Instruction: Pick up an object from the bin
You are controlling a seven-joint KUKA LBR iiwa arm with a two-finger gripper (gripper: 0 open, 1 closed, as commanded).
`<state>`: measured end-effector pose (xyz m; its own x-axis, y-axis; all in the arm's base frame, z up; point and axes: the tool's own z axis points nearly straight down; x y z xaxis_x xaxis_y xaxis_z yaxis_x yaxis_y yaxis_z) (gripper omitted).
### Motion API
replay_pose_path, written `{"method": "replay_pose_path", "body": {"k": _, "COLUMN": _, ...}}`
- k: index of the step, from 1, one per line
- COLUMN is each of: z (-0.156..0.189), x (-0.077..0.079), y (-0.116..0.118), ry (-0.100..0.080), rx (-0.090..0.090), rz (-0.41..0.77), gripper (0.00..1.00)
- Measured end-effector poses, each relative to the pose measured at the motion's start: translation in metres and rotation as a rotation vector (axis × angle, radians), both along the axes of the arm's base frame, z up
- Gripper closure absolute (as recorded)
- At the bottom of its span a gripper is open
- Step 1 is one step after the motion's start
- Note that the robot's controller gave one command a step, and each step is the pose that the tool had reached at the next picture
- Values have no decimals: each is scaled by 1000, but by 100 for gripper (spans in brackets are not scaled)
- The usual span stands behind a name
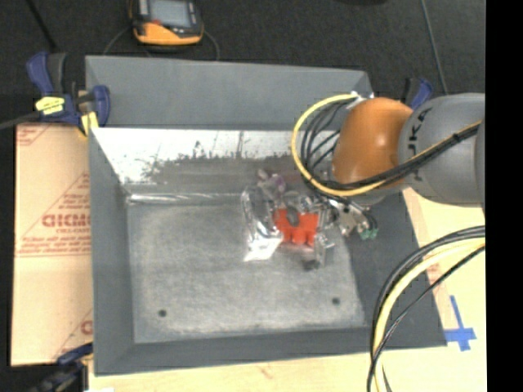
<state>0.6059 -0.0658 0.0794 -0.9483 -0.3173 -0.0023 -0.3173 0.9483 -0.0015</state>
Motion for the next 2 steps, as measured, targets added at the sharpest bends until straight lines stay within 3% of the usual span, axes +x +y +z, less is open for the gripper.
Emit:
{"method": "replay_pose_path", "body": {"k": 1, "z": 0, "x": -1, "y": 0, "ry": 2, "rx": 0, "rz": 1, "gripper": 100}}
{"method": "replay_pose_path", "body": {"k": 2, "z": 9, "x": 5, "y": 61, "ry": -7, "rx": 3, "rz": -64, "gripper": 100}}
